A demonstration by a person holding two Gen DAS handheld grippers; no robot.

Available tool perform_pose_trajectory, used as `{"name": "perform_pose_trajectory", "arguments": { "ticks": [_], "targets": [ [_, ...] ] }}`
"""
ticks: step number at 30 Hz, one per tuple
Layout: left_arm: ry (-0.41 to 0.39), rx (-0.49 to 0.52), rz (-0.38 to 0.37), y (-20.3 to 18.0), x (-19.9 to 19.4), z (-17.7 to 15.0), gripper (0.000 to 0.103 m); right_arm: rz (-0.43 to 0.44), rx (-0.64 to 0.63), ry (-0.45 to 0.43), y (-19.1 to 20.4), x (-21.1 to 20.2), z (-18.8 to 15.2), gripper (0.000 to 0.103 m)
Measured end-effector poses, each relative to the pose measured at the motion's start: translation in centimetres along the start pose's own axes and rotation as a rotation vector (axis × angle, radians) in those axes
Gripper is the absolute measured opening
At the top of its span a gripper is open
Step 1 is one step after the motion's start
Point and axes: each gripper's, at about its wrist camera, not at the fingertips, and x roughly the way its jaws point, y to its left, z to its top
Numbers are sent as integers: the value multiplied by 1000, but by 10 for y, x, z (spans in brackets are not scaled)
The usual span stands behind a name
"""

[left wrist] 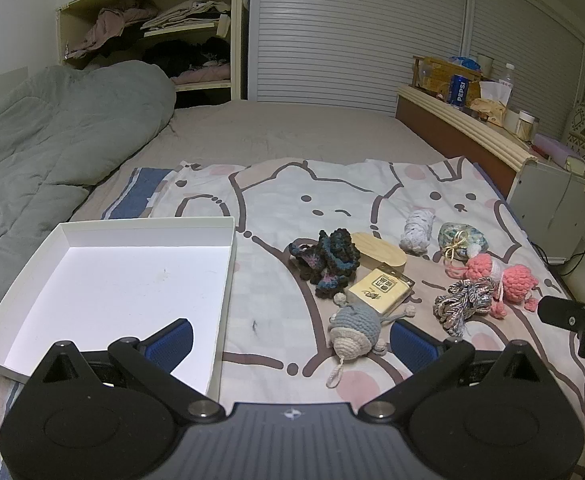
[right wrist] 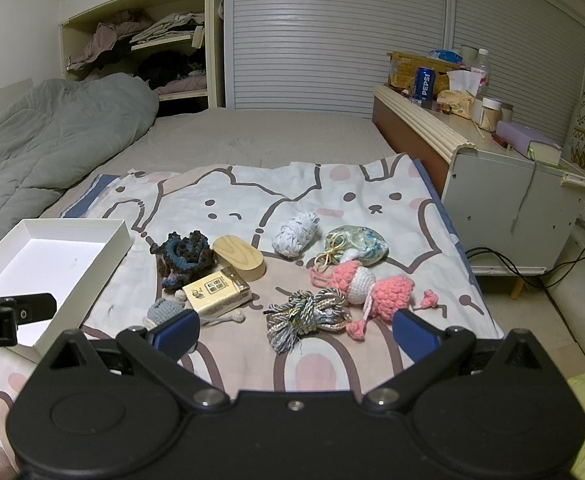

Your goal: Organize objects

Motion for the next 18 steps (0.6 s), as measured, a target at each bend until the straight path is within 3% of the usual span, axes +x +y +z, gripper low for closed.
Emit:
{"name": "perform_pose_trajectory", "arguments": {
  "ticks": [18],
  "targets": [
    [1, -2, 0, -6, 1, -4, 103, 0, 1, 1, -1, 0, 0, 103]
  ]
}}
